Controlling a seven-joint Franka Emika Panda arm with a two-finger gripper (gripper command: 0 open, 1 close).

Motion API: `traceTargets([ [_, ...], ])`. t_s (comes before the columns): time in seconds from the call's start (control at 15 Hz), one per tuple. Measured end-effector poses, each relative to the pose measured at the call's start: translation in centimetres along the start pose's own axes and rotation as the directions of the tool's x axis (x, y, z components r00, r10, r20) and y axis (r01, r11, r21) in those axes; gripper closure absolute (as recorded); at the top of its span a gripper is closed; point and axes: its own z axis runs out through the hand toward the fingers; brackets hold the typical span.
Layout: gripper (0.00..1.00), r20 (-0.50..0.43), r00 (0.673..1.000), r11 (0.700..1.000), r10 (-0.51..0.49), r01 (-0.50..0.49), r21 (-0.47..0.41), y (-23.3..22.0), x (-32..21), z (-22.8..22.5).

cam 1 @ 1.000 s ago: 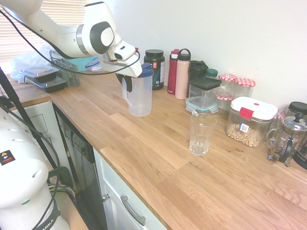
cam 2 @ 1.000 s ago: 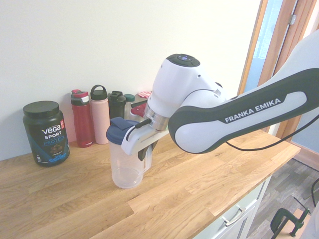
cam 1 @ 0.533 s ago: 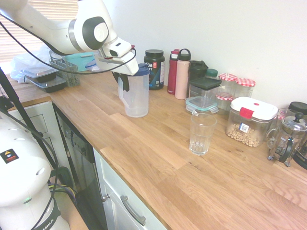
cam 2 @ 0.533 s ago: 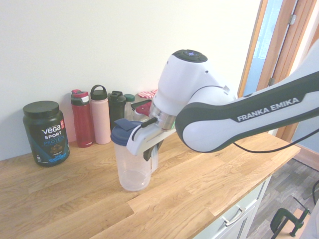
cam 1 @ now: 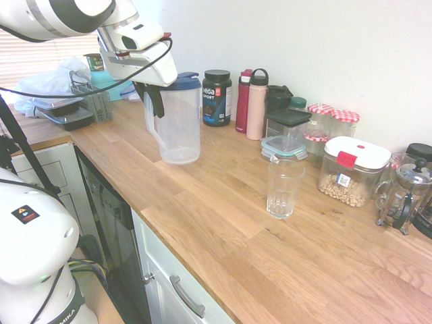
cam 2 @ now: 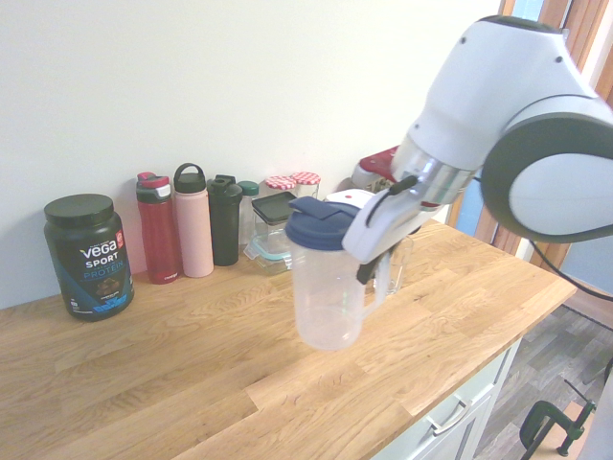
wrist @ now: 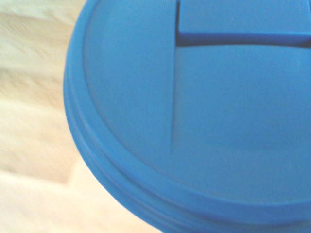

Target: Pour me some water

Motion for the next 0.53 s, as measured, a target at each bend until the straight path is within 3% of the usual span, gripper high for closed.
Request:
traceTargets([
  [0.33,1.0,0.058,0.997,0.999,0.044,-0.044,-0.003,9.6,0.5,-4.1],
  [0.53,1.0,0.047,0.995,0.996,0.09,-0.09,-0.002,13.9,1.4,-5.3],
])
